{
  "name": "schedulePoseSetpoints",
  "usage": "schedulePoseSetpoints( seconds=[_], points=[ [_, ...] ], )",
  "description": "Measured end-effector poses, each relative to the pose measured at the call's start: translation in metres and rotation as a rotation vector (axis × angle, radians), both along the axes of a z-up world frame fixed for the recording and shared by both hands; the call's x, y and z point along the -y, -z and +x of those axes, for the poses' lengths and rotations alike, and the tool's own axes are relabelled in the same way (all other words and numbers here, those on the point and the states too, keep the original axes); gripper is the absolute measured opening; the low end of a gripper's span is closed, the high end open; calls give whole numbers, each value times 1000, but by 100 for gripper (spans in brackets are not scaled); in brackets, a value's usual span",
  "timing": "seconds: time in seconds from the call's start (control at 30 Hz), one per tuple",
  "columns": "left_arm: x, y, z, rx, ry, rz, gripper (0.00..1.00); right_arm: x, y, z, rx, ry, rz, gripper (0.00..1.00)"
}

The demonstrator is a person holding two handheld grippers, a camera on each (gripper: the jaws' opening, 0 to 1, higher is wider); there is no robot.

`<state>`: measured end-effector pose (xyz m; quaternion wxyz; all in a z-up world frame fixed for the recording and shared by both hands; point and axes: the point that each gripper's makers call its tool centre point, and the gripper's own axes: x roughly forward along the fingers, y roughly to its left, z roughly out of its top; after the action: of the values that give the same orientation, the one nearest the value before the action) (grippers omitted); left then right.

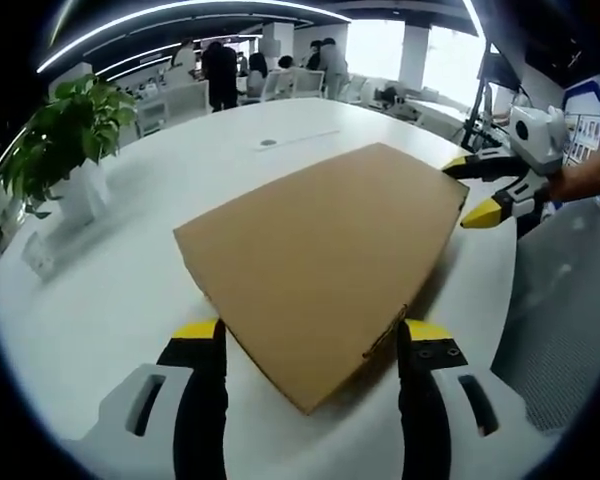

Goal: Operate the shoe box by opening the lid, removing the specified soft item, and placing it in the target area until the item is outside and the box remains undamaged.

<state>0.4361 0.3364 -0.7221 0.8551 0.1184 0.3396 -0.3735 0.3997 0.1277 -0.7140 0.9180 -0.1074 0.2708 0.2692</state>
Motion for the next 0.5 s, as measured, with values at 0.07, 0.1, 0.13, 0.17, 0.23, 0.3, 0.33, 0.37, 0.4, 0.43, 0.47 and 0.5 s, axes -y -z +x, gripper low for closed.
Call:
schedulePoseSetpoints(
  seconds=[0.07, 0.1, 0.13, 0.17, 0.23, 0.3, 0.33, 0.37, 0.4, 0.43, 0.47, 0.5],
  points=[
    [0, 0, 0, 0, 2, 1, 69, -1, 0, 0, 2, 1, -1, 57],
    [0, 0, 1, 1, 3, 3, 69, -1, 0, 0, 3, 6, 3, 57],
    [-1, 0, 1, 3, 4, 5, 69, -2, 0, -1, 3, 11, 6, 57],
    [-1, 0, 1, 4, 3, 5, 69, -2, 0, -1, 4, 13, 8, 58],
    [-1, 1, 1, 7, 1, 6, 69, -4, 0, -2, 4, 16, 13, 59],
    [-1, 1, 2, 10, 0, 5, 70, -4, 0, -2, 8, 12, 9, 59],
    [-1, 1, 2, 12, 0, 6, 70, -2, 1, -2, 15, 0, -7, 57],
    [-1, 1, 2, 12, -1, 7, 70, 2, 2, -1, 22, -4, -17, 54],
    [-1, 1, 1, 8, -7, 7, 70, 4, 2, 0, 25, -8, -23, 51],
    [-1, 1, 2, 6, -10, 10, 70, 5, 2, 1, 17, -26, -25, 51],
    [0, 2, 2, 12, -12, 15, 71, 5, 2, 3, 9, -18, -22, 51],
    [0, 2, 1, 16, -15, 16, 71, 5, 2, 2, 8, -22, -26, 51]
  ],
)
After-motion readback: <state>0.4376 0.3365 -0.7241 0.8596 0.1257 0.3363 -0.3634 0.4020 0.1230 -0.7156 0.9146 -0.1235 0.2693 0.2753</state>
